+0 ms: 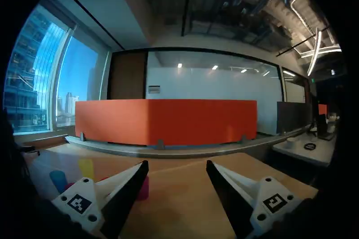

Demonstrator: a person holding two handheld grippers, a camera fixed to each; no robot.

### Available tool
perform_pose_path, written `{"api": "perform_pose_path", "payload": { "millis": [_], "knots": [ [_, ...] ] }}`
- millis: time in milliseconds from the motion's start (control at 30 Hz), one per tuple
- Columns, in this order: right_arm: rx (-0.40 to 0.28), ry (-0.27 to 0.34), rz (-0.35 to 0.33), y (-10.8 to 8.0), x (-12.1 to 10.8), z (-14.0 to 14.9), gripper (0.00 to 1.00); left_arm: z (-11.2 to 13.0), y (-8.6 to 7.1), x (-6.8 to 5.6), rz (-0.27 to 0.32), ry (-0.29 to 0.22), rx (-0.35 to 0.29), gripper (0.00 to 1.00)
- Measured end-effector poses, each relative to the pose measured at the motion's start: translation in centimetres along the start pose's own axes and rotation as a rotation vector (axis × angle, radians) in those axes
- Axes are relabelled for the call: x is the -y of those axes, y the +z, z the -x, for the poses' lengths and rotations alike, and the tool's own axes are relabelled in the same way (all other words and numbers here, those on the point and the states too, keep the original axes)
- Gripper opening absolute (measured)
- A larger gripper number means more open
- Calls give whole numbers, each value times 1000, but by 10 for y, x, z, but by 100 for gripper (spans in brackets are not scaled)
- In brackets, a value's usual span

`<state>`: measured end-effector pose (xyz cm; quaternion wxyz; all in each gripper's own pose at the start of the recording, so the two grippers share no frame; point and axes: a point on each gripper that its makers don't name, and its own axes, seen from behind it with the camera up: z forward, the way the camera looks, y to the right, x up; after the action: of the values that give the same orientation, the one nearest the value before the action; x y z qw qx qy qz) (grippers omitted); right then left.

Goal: Pour water

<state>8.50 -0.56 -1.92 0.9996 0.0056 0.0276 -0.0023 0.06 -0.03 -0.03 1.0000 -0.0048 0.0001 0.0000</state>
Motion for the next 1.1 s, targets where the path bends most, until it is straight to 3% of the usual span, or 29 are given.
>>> {"api": "perform_pose_path", "payload": {
  "millis": [500,900,1100],
  "knots": [
    [-55,-30,-27,3,10,6,100,0,0,0,0,0,0,87],
    [-40,64,-39,10,9,32,100,0,0,0,0,0,0,87],
    [-34,58,-24,10,5,46,100,0,0,0,0,0,0,87]
  ]
}}
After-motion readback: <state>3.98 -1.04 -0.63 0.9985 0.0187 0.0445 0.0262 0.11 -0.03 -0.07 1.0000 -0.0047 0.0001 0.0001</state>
